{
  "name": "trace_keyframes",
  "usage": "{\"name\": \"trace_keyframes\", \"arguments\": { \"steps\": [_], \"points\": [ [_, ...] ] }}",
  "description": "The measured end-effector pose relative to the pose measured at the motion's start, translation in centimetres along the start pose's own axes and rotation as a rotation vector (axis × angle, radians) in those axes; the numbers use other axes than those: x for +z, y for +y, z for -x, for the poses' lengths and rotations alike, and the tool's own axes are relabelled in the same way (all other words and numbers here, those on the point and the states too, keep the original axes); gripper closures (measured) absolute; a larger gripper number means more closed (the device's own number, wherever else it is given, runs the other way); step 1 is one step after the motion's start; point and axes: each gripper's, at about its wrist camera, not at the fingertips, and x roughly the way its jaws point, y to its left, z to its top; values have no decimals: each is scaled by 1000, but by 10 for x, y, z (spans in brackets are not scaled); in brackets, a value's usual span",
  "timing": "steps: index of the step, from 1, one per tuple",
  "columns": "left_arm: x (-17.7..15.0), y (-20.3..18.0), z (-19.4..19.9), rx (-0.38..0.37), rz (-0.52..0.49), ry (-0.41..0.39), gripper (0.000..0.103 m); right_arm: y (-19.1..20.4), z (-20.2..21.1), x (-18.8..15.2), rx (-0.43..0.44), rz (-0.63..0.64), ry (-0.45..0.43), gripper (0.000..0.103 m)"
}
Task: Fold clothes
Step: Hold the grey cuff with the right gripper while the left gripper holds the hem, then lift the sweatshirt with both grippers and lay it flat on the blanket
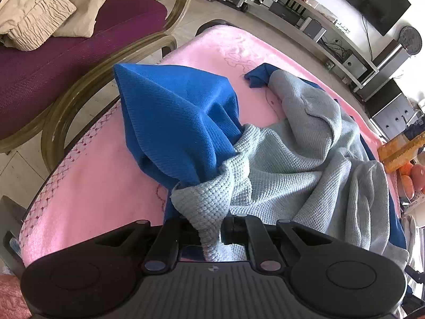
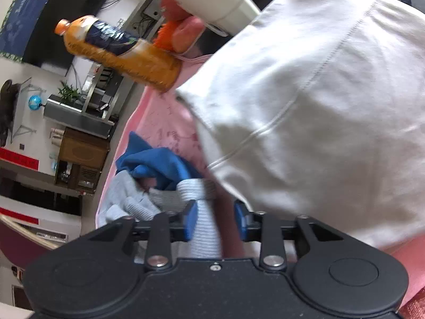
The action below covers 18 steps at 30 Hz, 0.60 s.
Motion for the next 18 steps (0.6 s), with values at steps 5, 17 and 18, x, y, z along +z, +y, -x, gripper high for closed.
{"name": "trace_keyframes", "arguments": {
  "steps": [5,17,18],
  "points": [
    [0,1,0,-1,1,2,93,10,-13,-3,21,12,33,74],
    [1,3,-1,-9,5,8,92,34,-47,-7,-85,116,25,80],
    [1,4,-1,-9,5,8,92,35,-49,-7,-88,118,25,79]
  ]
}}
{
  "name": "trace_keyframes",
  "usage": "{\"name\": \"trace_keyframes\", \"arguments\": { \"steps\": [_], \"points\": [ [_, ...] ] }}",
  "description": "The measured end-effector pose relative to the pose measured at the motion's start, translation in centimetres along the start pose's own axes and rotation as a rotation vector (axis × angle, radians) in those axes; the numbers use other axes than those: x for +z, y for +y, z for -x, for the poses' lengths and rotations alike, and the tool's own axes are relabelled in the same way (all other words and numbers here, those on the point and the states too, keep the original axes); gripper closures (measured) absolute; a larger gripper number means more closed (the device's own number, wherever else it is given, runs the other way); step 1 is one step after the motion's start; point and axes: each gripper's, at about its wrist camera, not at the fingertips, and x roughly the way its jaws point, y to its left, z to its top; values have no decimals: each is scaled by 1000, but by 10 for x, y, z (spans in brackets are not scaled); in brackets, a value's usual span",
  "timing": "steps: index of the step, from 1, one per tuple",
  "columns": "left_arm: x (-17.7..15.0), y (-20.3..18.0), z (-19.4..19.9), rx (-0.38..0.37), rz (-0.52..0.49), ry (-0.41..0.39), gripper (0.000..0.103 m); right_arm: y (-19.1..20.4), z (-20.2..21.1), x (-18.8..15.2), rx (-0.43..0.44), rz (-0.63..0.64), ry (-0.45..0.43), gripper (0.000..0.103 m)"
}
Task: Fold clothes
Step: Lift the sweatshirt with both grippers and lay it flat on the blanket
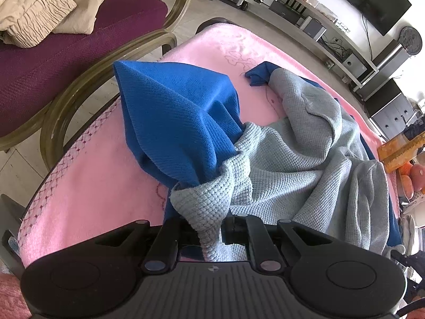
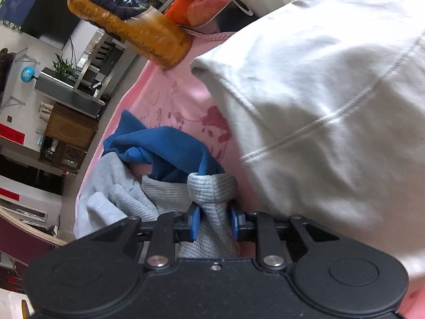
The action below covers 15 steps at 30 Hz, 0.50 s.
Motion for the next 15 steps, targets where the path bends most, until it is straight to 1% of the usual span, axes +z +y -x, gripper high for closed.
{"name": "trace_keyframes", "arguments": {
  "steps": [4,5,6,8,11,13,15],
  "points": [
    [0,2,1,-8,5,2,92,3,-4,-1,-17,-3,1,78],
    [0,2,1,-11,8,2,92,3,-1,-2,-20,-5,-16,81],
    [0,2,1,-13,10,2,92,2,1,-3,-22,-7,-32,87],
    [1,3,3,-20,16,2,94,2,13,-5,-12,-10,-70,91],
    [2,5,20,-64,45,-23,97,3,42,-10,35,-27,-113,94],
    [5,7,45,-124,69,-69,97,1,64,-11,101,-73,-120,95],
    [11,6,75,-167,87,-130,98,3,83,-9,159,-124,-119,96]
  ]
}}
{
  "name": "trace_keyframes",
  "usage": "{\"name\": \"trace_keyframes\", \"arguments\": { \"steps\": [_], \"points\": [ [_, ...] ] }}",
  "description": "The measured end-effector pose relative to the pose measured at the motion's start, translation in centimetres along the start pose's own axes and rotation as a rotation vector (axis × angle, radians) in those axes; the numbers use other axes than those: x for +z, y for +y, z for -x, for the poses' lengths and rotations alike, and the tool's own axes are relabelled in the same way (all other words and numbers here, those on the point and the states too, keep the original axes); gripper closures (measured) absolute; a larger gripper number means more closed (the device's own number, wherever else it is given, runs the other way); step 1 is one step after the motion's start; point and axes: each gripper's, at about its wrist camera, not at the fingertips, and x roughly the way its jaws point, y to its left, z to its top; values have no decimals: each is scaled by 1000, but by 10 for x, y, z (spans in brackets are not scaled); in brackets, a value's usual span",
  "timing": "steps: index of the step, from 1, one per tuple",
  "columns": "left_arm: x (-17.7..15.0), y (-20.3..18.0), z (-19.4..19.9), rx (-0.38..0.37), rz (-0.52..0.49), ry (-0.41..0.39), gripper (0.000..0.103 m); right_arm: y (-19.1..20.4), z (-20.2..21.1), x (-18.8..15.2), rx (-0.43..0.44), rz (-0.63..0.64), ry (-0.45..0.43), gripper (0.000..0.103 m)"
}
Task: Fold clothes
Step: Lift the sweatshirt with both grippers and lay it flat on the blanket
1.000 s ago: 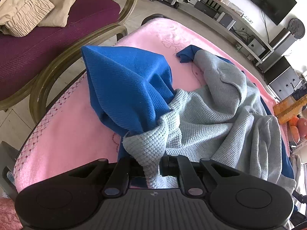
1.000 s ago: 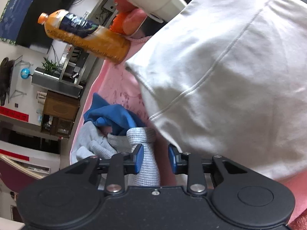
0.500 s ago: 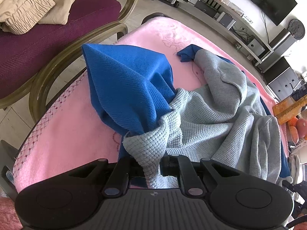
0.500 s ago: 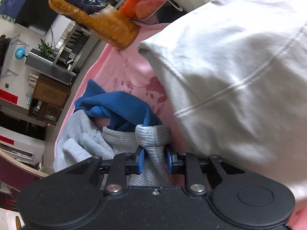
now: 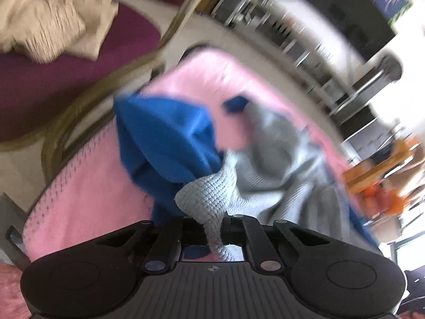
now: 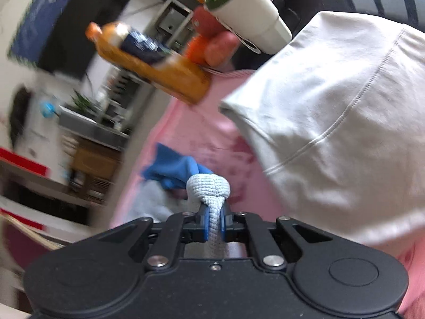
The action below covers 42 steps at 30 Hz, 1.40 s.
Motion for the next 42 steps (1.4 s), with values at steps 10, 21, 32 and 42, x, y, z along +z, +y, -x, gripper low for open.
{"name": "trace_keyframes", "arguments": {
  "steps": [10,21,32,42],
  "points": [
    [94,-67,230,-351,26,-501,98,121,161,33,484,35,-202,97],
    [92,-97,339,-520,-37,-556,98,177,342,-7,727,299,-500,97],
    [178,-140,152,-95,-75,-73,99,233,181,36,261,334,-286,97],
    [174,-191,180,-139,-348,-380,98,258,160,62,300,389,-391,97]
  ]
}}
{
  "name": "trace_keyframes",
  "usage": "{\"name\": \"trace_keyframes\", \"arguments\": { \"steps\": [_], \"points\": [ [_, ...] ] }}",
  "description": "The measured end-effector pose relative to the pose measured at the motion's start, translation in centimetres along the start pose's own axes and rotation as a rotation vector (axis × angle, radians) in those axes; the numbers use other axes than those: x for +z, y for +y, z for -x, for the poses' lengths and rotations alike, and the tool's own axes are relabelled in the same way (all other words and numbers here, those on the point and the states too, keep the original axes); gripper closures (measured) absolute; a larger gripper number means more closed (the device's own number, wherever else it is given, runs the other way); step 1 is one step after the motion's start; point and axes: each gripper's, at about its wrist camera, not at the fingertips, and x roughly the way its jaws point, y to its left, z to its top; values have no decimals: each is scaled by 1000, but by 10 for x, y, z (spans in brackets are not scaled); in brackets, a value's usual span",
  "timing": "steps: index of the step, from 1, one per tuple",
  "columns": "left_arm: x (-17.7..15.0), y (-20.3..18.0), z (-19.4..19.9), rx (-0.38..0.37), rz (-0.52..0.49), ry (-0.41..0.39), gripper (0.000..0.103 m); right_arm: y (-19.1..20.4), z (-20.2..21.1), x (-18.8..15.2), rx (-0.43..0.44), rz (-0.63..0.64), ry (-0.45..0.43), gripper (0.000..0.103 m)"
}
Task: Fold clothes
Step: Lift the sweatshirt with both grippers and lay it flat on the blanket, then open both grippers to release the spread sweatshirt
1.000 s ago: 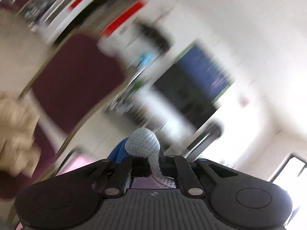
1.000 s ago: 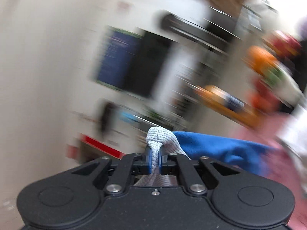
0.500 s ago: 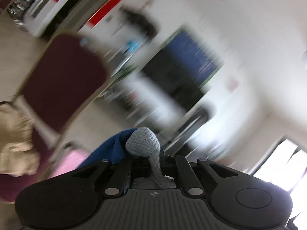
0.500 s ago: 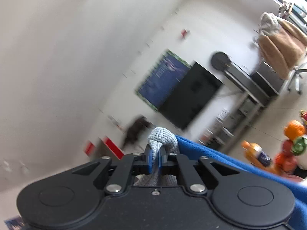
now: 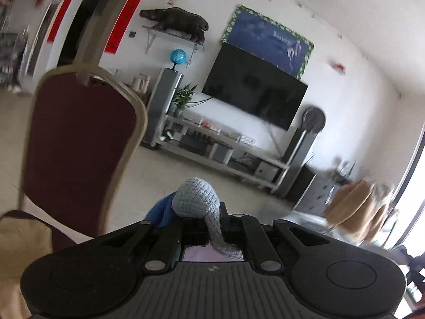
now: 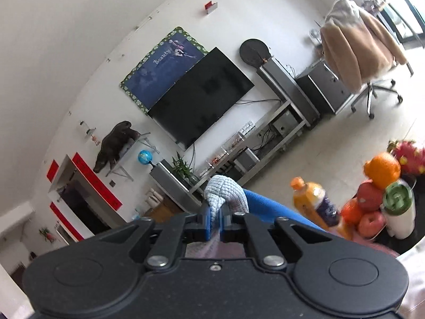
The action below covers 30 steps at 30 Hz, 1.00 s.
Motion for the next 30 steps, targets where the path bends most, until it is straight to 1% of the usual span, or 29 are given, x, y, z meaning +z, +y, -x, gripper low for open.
{"name": "trace_keyframes", "arguments": {
  "steps": [2,4,6,8,12,14,15,17,19,20,22,25,30],
  "points": [
    [-33,12,-13,24,3,55,98,-28,1,-19,-26,-7,43,97],
    [-74,28,-26,44,43,119,97,-60,-3,-45,-61,-33,98,97],
    [-123,49,-42,64,110,202,97,-92,1,-79,-105,-51,152,97],
    [-182,70,-60,109,171,297,97,-126,-2,-118,-160,-58,226,97],
    [-285,111,-90,281,247,498,98,-190,-17,-199,-328,-66,426,97],
    [-317,124,-93,363,252,557,98,-215,-22,-229,-396,-98,516,97],
    [-319,124,-93,378,244,557,98,-216,-23,-231,-405,-101,533,97],
    [-313,118,-89,380,224,533,98,-217,-25,-234,-418,-98,559,97],
    [-300,111,-85,366,201,493,98,-208,-25,-232,-404,-43,539,97],
    [-300,107,-80,362,196,483,98,-205,-25,-231,-400,-23,532,97],
    [-299,102,-78,366,181,479,98,-203,-24,-231,-403,-23,526,97],
    [-287,98,-58,330,186,429,98,-198,-27,-215,-378,-6,494,97],
    [-258,82,-32,257,206,373,98,-164,-8,-178,-316,11,422,97]
  ]
}}
